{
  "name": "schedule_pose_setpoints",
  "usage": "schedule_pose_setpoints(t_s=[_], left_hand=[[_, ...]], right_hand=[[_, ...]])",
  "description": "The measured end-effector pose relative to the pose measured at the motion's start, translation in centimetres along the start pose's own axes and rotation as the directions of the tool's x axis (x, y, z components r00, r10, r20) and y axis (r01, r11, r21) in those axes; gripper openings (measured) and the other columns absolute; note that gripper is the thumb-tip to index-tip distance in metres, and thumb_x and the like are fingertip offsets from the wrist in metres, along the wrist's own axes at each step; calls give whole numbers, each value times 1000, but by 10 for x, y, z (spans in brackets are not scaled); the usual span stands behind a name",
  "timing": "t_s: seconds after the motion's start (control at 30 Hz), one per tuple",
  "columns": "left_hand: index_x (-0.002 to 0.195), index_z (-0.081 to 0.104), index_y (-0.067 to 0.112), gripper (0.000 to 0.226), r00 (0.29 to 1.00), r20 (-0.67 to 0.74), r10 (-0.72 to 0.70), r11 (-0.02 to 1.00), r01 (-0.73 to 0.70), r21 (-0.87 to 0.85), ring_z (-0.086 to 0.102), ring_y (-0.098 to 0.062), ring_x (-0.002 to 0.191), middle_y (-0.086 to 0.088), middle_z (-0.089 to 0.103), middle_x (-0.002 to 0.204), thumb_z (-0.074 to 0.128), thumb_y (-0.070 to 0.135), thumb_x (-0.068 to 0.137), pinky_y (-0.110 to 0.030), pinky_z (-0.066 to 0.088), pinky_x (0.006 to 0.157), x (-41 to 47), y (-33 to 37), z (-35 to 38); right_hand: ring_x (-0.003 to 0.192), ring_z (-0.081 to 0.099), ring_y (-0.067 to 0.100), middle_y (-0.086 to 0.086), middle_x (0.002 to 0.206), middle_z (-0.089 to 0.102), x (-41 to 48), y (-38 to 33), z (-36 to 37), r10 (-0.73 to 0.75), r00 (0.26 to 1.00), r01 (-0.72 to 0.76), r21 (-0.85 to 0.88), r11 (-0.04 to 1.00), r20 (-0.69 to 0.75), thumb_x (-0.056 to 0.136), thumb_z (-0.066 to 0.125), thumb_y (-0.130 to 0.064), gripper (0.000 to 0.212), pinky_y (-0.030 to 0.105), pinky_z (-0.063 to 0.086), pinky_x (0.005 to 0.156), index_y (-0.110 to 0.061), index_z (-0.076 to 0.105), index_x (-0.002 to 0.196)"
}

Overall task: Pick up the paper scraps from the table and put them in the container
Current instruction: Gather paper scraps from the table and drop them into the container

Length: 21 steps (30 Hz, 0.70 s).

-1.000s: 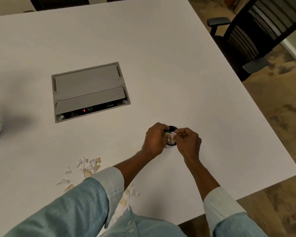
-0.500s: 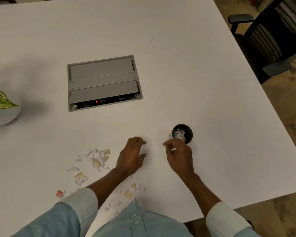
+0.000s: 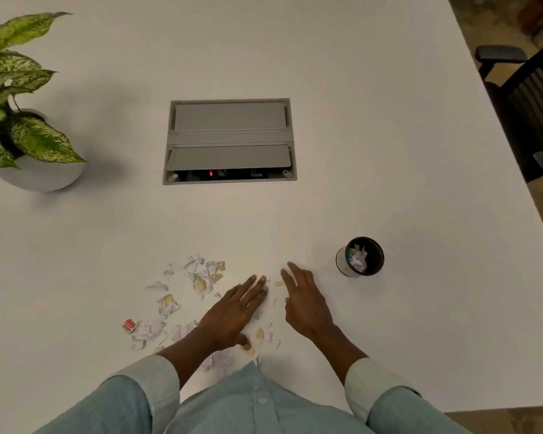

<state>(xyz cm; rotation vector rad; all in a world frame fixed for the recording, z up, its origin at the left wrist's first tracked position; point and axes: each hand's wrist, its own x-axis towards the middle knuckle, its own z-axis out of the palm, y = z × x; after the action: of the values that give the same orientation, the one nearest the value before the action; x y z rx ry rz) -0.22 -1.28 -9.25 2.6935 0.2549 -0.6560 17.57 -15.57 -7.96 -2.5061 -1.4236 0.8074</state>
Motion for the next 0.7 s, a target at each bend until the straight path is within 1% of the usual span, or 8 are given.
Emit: schedule_pose_setpoints(t_s=[0.1, 0.2, 0.3, 0.37, 0.43, 0.53, 0.63, 0.7], left_hand=[[163, -3, 16, 123, 999, -39, -17, 1000, 18, 10, -18, -24, 157, -2, -20, 171, 83, 45, 80, -39, 5, 125, -2, 3, 3], [161, 23, 10, 98, 996, -81, -38, 999, 36, -27, 15, -31, 159, -8, 7, 172, 82, 28, 85, -42, 32, 122, -8, 6, 7], [146, 51, 8, 82, 992, -123, -11, 1000, 12, 10, 53, -32, 140, -16, 45, 158, 91, 22, 75, -39, 56, 103, -15, 13, 9], [131, 66, 11, 77, 990, -143, 13, 998, -3, 67, 68, -27, 122, -14, 64, 140, 98, 25, 63, -33, 62, 89, -15, 18, 9], [121, 71, 12, 72, 978, -203, 37, 996, -18, 91, 72, -24, 110, -12, 70, 127, 100, 24, 57, -28, 63, 82, -14, 23, 9], [121, 68, 11, 57, 970, -241, 33, 998, -19, 61, 68, -19, 101, -8, 68, 117, 92, 15, 70, -25, 61, 77, -13, 28, 9], [111, 69, 14, 35, 973, -232, -12, 1000, 18, 25, 63, -17, 96, -4, 67, 109, 82, 7, 79, -26, 59, 75, -14, 29, 5], [105, 70, 14, 29, 976, -213, -46, 999, 44, -11, 62, -18, 93, -3, 68, 104, 78, 3, 80, -27, 58, 73, -14, 30, 2]], right_hand=[[161, 5, 27, 3, 174, 4, 3, 1, 9, -89, 991, 96, -69, 993, 97, 98, 54, -13, 75, 41, 24, 127, -16, 17, 164], [161, 3, 30, 9, 174, 2, -4, -2, 17, -152, 977, 172, -124, 977, 150, 100, 53, -16, 74, 43, 19, 130, -11, 14, 163], [160, 10, 33, 14, 172, 11, -20, -5, 26, -207, 958, 237, -138, 962, 201, 102, 54, -37, 76, 45, 23, 129, -8, 18, 162], [157, 18, 34, 15, 170, 19, -29, -9, 30, -210, 953, 244, -140, 960, 220, 99, 57, -49, 82, 46, 27, 127, -8, 22, 161], [153, 28, 34, 14, 165, 30, -36, -14, 34, -214, 950, 251, -148, 957, 226, 95, 60, -54, 85, 45, 33, 123, -9, 27, 159], [147, 36, 31, 13, 159, 38, -39, -23, 37, -205, 948, 248, -158, 956, 244, 94, 67, -50, 80, 42, 44, 114, -10, 34, 155], [141, 41, 30, 13, 153, 41, -37, -31, 38, -175, 954, 211, -131, 969, 243, 98, 66, -34, 62, 38, 54, 99, -11, 42, 150], [134, 46, 27, 12, 145, 45, -36, -34, 38, -167, 964, 191, -103, 976, 208, 103, 59, -22, 43, 35, 55, 92, -11, 49, 143]])
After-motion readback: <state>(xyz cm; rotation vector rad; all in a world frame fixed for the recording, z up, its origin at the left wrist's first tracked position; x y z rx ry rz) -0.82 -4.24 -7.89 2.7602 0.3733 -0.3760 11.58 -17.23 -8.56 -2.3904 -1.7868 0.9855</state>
